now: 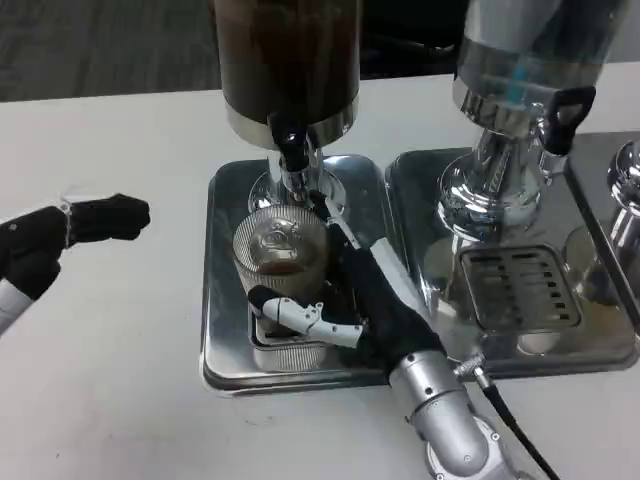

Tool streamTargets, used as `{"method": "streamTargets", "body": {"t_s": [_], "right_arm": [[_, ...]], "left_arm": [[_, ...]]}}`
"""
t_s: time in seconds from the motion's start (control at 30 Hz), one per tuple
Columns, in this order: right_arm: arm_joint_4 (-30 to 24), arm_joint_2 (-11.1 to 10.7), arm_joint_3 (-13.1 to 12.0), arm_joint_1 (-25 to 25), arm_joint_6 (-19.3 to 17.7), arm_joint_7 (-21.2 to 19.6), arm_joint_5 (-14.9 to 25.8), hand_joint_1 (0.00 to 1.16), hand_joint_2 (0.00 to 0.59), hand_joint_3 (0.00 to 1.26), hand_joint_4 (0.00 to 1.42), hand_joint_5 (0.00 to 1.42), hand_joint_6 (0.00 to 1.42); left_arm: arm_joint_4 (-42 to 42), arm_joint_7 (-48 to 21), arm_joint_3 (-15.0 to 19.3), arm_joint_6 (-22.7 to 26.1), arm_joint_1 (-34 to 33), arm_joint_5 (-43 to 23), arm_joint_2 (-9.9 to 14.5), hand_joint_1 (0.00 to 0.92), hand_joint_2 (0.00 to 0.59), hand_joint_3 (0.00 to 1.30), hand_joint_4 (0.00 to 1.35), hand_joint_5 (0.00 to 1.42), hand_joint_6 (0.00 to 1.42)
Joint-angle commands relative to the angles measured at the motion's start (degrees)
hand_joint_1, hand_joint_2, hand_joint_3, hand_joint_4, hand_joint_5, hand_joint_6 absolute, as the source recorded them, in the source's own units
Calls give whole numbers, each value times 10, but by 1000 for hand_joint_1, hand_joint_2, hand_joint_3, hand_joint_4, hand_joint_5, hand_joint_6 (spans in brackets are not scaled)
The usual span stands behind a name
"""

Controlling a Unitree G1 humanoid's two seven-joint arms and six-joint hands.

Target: Grasp the cup under the faucet to collect the drink, then remove the cup.

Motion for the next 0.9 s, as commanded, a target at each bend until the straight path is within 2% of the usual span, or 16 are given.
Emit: {"method": "streamTargets", "body": {"t_s": [0.03, 0.23, 0.8, 0.9], "right_arm": [[42, 13, 10, 6, 5, 2, -5, 666, 183, 0, 95, 213, 284], [68, 22, 15, 0, -7, -16, -11, 688, 182, 13, 123, 255, 321], [130, 43, 16, -15, -39, -84, -18, 691, 182, 140, 285, 439, 586], [138, 44, 16, -18, -43, -92, -16, 689, 183, 163, 314, 473, 624]], "left_arm": [[-4, 4, 2, 6, 4, 4, 8, 0, 121, 339, 284, 264, 186], [-4, 4, 1, 8, 3, 5, 9, 0, 124, 339, 299, 278, 209], [0, 4, 3, 8, 1, 9, 14, 0, 131, 339, 313, 291, 222], [4, 7, 3, 7, 0, 15, 14, 0, 123, 325, 265, 255, 218]]}}
